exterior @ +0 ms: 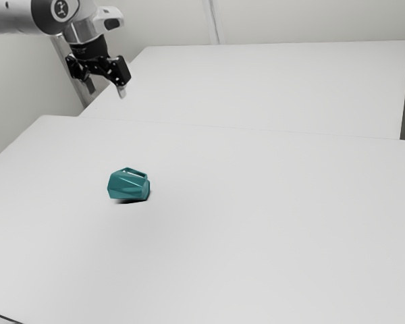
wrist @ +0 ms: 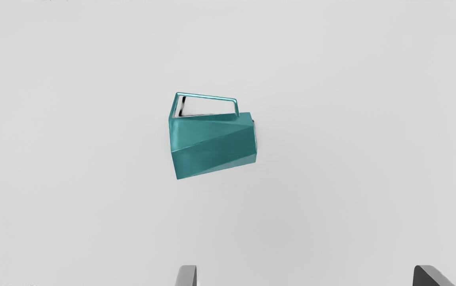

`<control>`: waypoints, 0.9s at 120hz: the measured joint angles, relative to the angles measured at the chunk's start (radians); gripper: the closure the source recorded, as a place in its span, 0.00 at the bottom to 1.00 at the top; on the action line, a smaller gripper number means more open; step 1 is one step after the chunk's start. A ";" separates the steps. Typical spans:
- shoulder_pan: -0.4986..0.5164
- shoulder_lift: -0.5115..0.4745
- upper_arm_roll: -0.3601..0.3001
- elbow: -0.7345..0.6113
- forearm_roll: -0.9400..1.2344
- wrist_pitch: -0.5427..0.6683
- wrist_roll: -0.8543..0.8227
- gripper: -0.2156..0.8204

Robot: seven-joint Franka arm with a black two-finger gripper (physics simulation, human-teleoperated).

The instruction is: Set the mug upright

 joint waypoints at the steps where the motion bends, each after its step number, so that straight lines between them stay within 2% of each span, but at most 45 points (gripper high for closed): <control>1: 0.007 0.002 -0.004 0.003 0.005 0.000 0.001 0.22; 13: 0.069 0.010 -0.022 0.018 0.036 0.000 0.012 0.22; 24: 0.085 0.005 -0.020 0.019 0.024 0.003 0.019 0.22; 28: 0.078 0.003 -0.004 0.015 0.004 0.008 0.022 0.22; 38: 0.049 -0.007 0.085 -0.035 -0.101 0.036 0.030 0.23; 55: 0.100 -0.010 0.182 -0.120 -0.264 0.100 0.053 0.23; 90: 0.068 0.008 0.292 -0.414 -0.533 0.322 0.178 0.23; 108: 0.087 0.027 0.314 -0.513 -0.675 0.420 0.267 0.23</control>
